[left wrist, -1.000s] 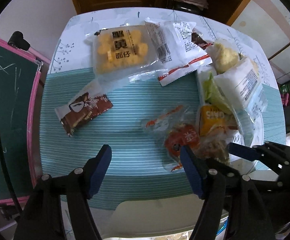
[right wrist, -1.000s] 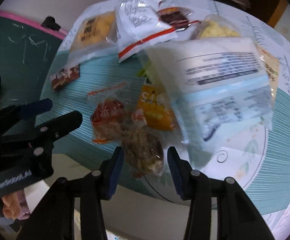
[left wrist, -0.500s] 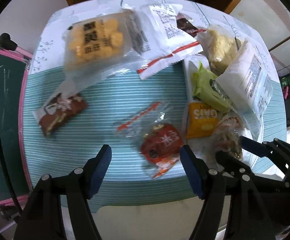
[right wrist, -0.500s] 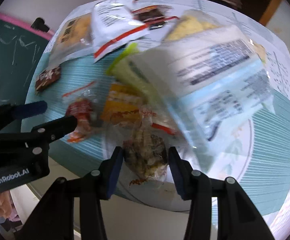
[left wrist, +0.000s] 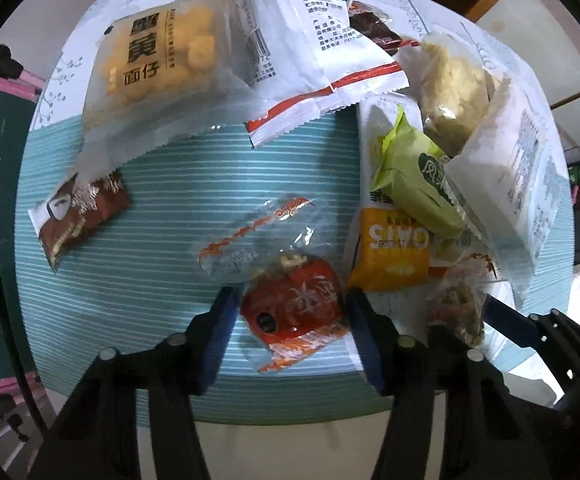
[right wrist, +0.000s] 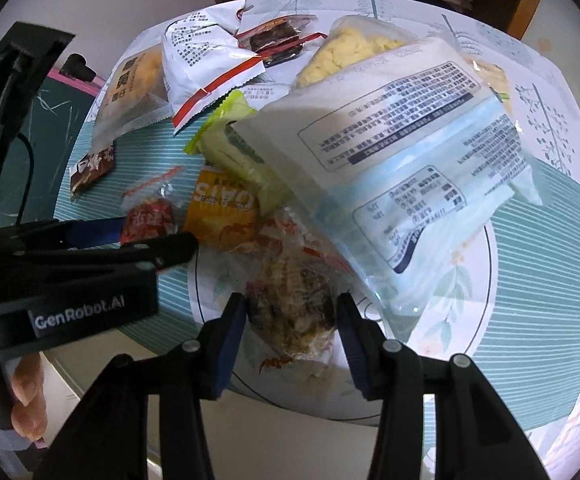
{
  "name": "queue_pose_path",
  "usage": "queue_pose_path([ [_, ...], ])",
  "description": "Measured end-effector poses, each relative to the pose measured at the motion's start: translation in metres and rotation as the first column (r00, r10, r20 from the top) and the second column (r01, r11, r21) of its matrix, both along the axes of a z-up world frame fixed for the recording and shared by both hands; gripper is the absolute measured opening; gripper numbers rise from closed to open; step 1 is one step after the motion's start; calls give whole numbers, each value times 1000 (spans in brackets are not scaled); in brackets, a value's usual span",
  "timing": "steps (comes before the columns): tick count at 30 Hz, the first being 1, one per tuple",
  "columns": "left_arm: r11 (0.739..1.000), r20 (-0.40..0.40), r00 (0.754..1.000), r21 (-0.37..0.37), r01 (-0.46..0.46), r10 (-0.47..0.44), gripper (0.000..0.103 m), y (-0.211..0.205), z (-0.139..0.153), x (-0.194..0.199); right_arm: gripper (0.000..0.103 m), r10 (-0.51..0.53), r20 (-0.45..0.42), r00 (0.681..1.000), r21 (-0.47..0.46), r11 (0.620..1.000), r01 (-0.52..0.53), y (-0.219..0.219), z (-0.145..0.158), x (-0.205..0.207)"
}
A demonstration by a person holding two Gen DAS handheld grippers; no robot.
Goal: Organize snacks
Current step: 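Grasp the red-labelled bag with left tool while right tool grasps the nut bag, then lower both bags into the white tray and open both tools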
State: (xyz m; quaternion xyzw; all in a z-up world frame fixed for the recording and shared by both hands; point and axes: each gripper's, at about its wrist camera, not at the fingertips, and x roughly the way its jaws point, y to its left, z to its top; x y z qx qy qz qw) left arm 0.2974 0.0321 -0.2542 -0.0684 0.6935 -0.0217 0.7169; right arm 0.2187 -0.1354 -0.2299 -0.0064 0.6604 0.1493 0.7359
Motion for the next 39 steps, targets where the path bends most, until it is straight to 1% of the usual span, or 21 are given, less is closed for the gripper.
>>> queue_pose_path([
  [4, 1000, 37, 999, -6, -12, 12, 51, 6, 0, -8, 46, -10, 10, 1000, 0, 1000, 10, -7, 2, -4],
  [6, 999, 63, 998, -16, -28, 29, 51, 10, 5, -15, 46, -19, 10, 1000, 13, 1000, 19, -8, 3, -8],
  [9, 998, 133, 989, -31, -54, 58, 51, 15, 26, -29, 46, -43, 22, 999, 47, 998, 42, -15, 7, -12],
  [13, 998, 227, 973, -54, -36, 47, 51, 16, 64, -47, 46, -93, 68, 993, 116, 990, 84, -28, 28, -20],
  [15, 998, 285, 958, -65, -20, 38, 51, 15, 88, -61, 46, -115, 99, 988, 145, 984, 100, -34, 41, -24],
  [17, 998, 331, 943, -68, -4, 27, 51, 15, 109, -68, 46, -144, 134, 980, 193, 974, 117, -42, 59, -31],
  [19, 998, 384, 923, -60, 16, 8, 51, 12, 131, -85, 46, -175, 162, 971, 235, 963, 135, -50, 76, -38],
  [21, 998, 429, 903, -48, 30, -6, 52, 12, 153, -99, 46, -199, 173, 965, 281, 949, 145, -57, 95, -48],
  [22, 998, 444, 896, -45, 36, -12, 52, 13, 162, -99, 46, -205, 174, 963, 301, 942, 146, -58, 103, -52],
  [25, 998, 488, 872, -37, 56, -31, 52, 13, 179, -122, 46, -211, 187, 959, 360, 923, 133, -62, 124, -71],
  [30, 996, 549, 835, -30, 79, -50, 52, 15, 198, -168, 46, -209, 235, 949, 402, 910, 101, -54, 151, -109],
  [32, 997, 573, 818, -25, 79, -50, 52, 16, 203, -192, 46, -206, 272, 940, 406, 910, 82, -53, 159, -130],
  [34, 997, 590, 806, -20, 79, -52, 52, 17, 205, -212, 46, -211, 321, 923, 394, 916, 72, -55, 168, -152],
  [35, 997, 598, 800, -14, 75, -52, 52, 17, 205, -220, 46, -214, 350, 912, 383, 921, 69, -56, 171, -161],
  [36, 997, 607, 792, -2, 72, -56, 52, 17, 204, -230, 46, -218, 394, 893, 368, 927, 64, -56, 175, -174],
  [39, 997, 613, 787, 27, 69, -71, 52, 15, 198, -251, 46, -210, 479, 852, 321, 946, 52, -54, 181, -198],
])
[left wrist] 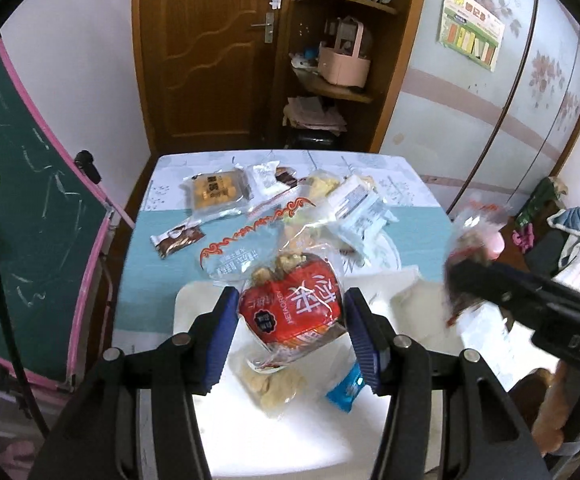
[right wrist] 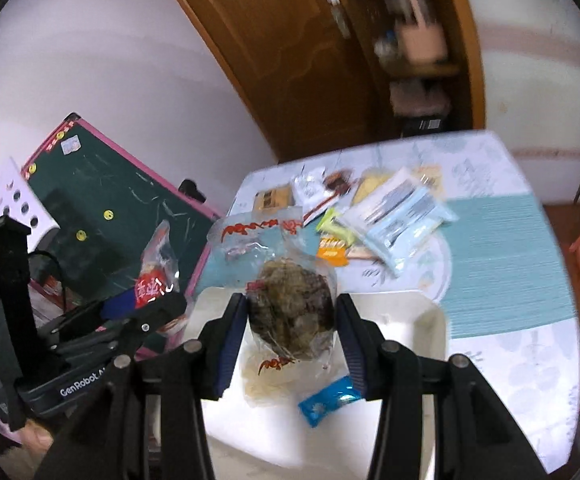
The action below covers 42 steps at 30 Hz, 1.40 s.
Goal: Organize snacks
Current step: 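Lower both bags into the white tray and open both tools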
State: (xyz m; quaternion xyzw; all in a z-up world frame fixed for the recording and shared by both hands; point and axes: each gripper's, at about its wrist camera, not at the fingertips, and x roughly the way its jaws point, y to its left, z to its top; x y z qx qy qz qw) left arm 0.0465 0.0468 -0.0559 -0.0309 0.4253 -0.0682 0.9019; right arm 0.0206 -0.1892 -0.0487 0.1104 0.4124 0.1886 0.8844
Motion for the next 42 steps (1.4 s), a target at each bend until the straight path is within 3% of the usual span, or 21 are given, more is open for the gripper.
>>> queue_pose_path([
  [4, 1000, -7, 1000, 20, -1, 1, 52, -1, -11, -16, 46, -7, 34, 999, -12, 1000, 8, -2, -1, -24],
  [10, 1000, 0, 1000, 28, -15, 15, 53, 4, -25, -32, 46, -14, 5, 1000, -31, 999, 14, -5, -15, -37],
  [22, 997, -177, 982, 51, -52, 60, 54, 3, -75, -25, 46, 28, -147, 989, -160, 986, -51, 14, -53, -42],
  [35, 996, -284, 959, 90, 3, 23, 56, -12, -100, -22, 47, 40, -274, 961, -190, 977, -95, 22, -82, -38],
  [38, 994, -294, 956, 104, 13, 18, 62, -15, -103, -20, 47, 29, -302, 953, -198, 976, -92, 21, -87, -35],
  [40, 995, -297, 955, 101, 21, 10, 77, -17, -103, -19, 47, 21, -323, 946, -209, 974, -93, 22, -91, -33],
  [42, 993, -298, 955, 117, 22, 14, 86, -18, -103, -18, 50, 18, -339, 941, -209, 973, -94, 22, -94, -32],
])
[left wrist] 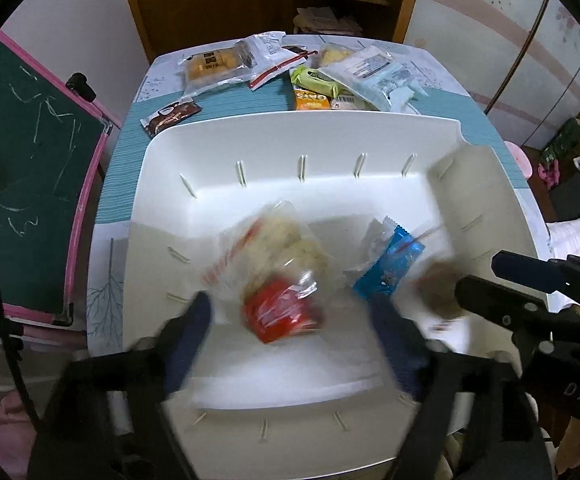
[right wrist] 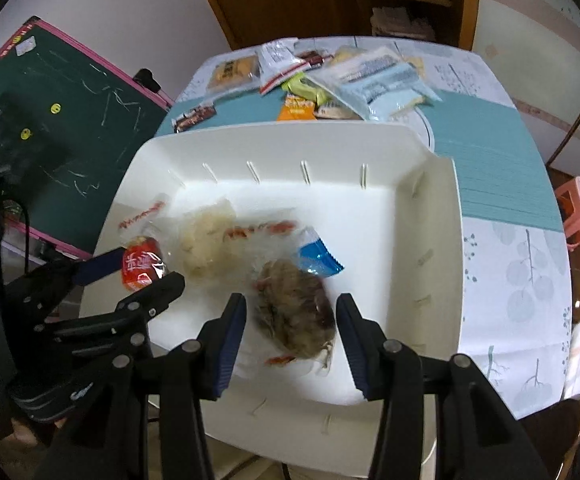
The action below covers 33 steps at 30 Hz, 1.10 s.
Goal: Organize snacks
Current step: 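Lower both bags into the white tray and open both tools, then move both tools back over the remaining snacks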
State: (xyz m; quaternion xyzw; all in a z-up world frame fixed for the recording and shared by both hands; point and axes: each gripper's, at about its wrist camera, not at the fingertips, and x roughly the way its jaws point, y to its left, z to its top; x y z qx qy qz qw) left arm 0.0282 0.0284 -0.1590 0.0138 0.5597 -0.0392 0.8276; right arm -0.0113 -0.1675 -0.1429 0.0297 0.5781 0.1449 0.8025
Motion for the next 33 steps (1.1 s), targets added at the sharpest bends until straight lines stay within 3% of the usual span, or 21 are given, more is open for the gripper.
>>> queue_pose_path([
  [5, 1000, -21, 1000, 22, -7, 7, 86, 0, -4, 3, 70, -25, -13, 1000, -5, 1000, 25, -5, -4, 2],
  [33, 1000, -43, 999, 16, 0, 1, 86, 4, -12, 9, 71, -32, -41, 999, -8, 999, 32, -1, -13, 9],
])
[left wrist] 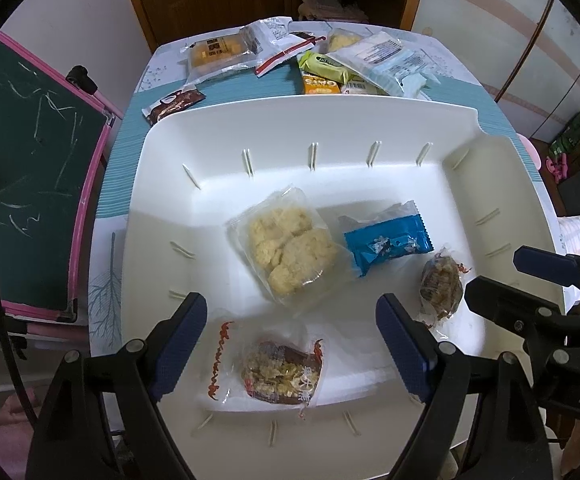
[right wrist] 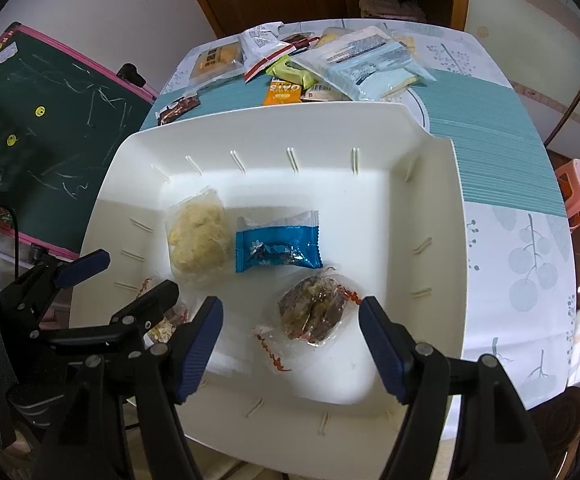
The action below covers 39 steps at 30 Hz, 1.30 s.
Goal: Organize snacks
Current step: 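Move both tools back over the remaining snacks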
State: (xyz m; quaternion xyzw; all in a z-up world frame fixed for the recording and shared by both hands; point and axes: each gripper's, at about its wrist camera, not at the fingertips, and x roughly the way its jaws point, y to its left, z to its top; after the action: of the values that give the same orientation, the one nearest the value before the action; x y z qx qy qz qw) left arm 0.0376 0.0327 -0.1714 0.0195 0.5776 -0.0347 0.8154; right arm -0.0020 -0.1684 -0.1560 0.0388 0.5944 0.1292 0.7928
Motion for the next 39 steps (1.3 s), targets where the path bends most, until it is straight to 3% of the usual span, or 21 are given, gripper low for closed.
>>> queue_pose_path([
  [7, 1000, 47, 999, -16, 15, -14, 86, 3, 10, 9, 71, -9, 10, 1000, -10, 1000, 9, -1, 1, 7],
  [17, 998, 179, 983, -56, 40, -30, 86, 5, 64, 48, 71, -45, 120, 992, 0, 999, 46, -10, 41, 40],
  [22, 996, 307, 948, 38, 76, -84, 86, -2, 105, 75, 71, -94, 184, 978, 21, 996, 91, -27, 76, 77],
  [27, 994, 362, 928, 82, 66, -92, 87, -4, 124, 117, 76, -164, 185, 969, 37, 986, 160, -47, 92, 125],
  [32, 993, 329, 939, 97, 74, -102, 87, -10, 118, 172, 83, -243, 135, 960, 80, 969, 234, -67, 79, 183],
  [39, 978, 259, 947, 138, 155, -187, 87, -29, 77, 232, 94, -332, 6, 943, 130, 936, 328, -82, 24, 236],
])
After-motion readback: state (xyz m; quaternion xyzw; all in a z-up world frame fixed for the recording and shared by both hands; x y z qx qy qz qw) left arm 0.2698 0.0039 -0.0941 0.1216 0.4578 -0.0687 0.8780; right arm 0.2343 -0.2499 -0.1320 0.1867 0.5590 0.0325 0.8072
